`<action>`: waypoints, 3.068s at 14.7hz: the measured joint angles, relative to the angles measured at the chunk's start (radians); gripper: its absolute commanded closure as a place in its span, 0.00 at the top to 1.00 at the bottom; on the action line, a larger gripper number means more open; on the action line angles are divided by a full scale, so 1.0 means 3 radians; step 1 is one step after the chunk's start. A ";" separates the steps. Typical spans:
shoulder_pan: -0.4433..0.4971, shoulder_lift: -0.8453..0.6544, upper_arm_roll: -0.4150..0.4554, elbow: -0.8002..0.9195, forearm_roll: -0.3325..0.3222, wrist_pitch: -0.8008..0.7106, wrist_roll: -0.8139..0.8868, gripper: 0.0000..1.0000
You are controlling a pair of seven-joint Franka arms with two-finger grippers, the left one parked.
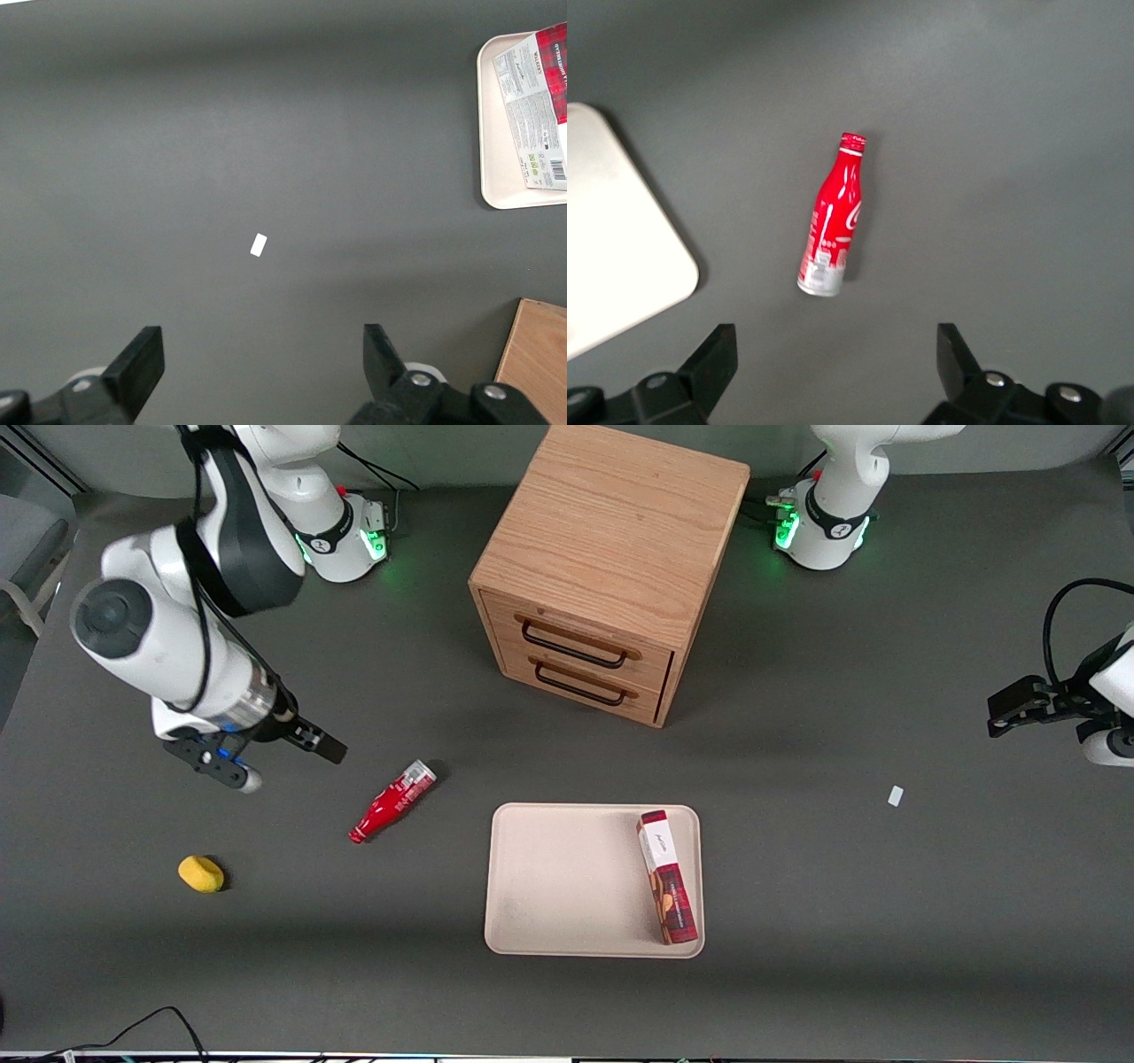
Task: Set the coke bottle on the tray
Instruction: 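Move the right gripper down over the red Coca-Cola bottle lying on the table, then close the right gripper around the bottle's body, then lift the bottle with the right gripper and tilt it upright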
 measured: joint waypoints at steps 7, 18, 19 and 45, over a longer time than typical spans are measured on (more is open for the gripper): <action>0.0065 0.0642 0.0001 -0.0357 0.0000 0.0961 0.0563 1.00; 0.0094 0.1122 0.0002 -0.0588 0.0000 0.1753 0.0793 0.93; 0.0094 0.1139 0.0002 -0.0603 0.0000 0.1804 0.0794 0.89; 0.0098 0.0805 0.0061 0.1405 -0.0115 -0.0218 -0.0261 0.21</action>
